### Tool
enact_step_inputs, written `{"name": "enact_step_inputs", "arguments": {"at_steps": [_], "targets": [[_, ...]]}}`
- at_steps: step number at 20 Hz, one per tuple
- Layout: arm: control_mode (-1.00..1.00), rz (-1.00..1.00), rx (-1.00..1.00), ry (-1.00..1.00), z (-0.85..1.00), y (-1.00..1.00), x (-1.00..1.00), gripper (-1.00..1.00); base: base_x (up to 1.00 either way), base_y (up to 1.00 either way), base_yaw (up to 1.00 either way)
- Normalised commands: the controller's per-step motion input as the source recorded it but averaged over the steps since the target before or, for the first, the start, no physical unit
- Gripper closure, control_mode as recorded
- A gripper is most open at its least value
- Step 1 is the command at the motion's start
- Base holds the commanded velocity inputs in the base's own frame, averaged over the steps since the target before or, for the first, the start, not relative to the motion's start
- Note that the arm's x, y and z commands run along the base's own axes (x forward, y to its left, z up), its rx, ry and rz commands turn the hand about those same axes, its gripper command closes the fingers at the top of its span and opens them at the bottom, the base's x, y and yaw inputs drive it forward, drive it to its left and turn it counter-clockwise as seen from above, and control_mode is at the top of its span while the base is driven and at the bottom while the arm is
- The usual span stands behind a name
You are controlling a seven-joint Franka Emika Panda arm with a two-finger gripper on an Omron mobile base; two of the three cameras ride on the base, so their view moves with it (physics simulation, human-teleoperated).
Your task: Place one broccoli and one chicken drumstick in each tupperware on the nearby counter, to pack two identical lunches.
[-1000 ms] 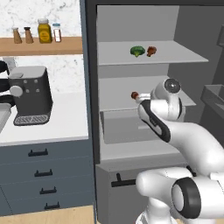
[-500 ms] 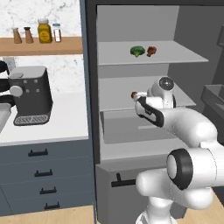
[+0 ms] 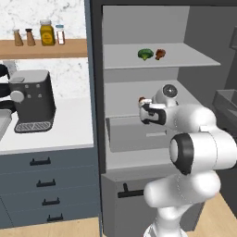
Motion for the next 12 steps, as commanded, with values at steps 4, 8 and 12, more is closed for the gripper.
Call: {"name": "enact_step_inputs", "arguments": {"at_steps": [4, 8, 12], "targets": [[-1.00, 0.00, 0.00, 0.09, -0.12, -0.10, 0.46, -1.00, 0.00, 0.00, 0.00], [-1.00, 0.00, 0.00, 0.04, -0.18, -0.07, 0.41, -1.00, 0.00, 0.00, 0.00], [-1.00, 0.00, 0.00, 0.03, -0.23, -0.02, 0.42, -1.00, 0.00, 0.00, 0.00]]}}
